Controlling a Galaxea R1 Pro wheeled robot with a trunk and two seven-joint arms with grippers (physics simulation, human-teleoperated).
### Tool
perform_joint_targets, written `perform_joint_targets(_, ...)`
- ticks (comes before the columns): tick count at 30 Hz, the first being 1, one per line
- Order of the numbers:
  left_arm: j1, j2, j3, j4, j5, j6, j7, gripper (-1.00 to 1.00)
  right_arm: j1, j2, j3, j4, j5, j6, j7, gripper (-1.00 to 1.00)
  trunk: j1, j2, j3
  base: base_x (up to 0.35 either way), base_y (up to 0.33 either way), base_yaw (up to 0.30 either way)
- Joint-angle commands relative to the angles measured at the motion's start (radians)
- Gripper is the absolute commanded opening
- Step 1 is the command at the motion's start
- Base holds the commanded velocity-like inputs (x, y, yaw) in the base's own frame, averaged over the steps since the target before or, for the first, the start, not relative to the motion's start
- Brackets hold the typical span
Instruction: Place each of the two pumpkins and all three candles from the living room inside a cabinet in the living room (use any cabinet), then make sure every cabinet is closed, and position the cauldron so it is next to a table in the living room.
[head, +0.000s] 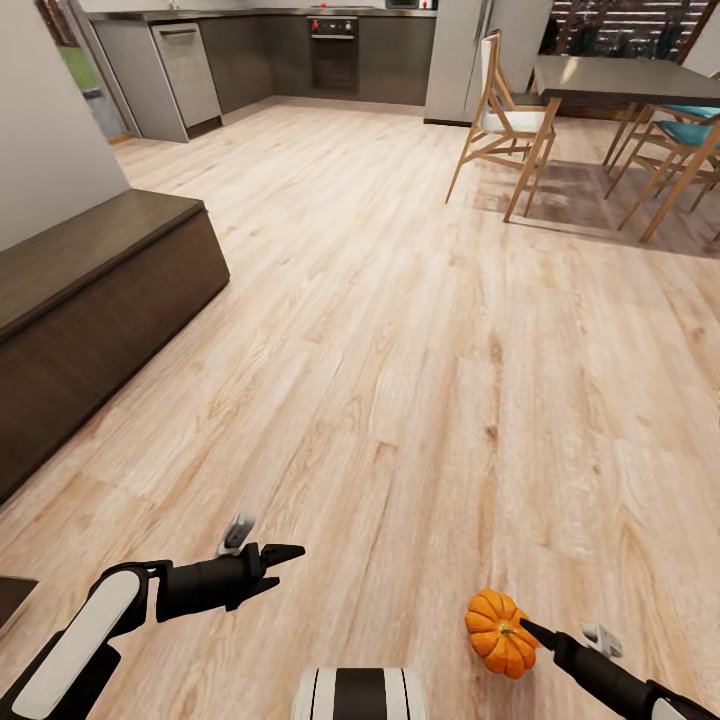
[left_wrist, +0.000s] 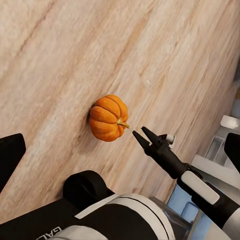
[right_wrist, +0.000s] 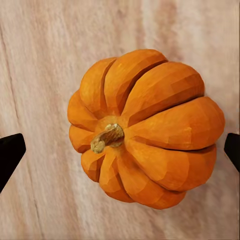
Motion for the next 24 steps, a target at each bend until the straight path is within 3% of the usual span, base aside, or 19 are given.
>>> perform_joint_targets(1, 0.000, 0.001, -0.001, -0.001, 0.011, 0.001, 0.010, 1.00, 0.000, 0.000, 0.004, 0.000, -0.011, 0.010, 0.003, 1.00, 0.000, 0.000, -0.001, 0.000, -0.053, 0.000)
perform_joint_targets(15, 0.000, 0.001, -0.015, -0.001, 0.011, 0.001, 0.010, 1.00, 0.000, 0.000, 0.004, 0.004, -0.012, 0.010, 0.004, 1.00, 0.000, 0.000, -0.001, 0.000, -0.029, 0.000)
perform_joint_targets(24, 0.000, 0.001, -0.014, -0.002, 0.014, 0.001, 0.010, 1.00, 0.000, 0.000, 0.004, 0.003, -0.012, 0.008, 0.004, 1.00, 0.004, -0.002, -0.035, 0.000, 0.000, 0.000)
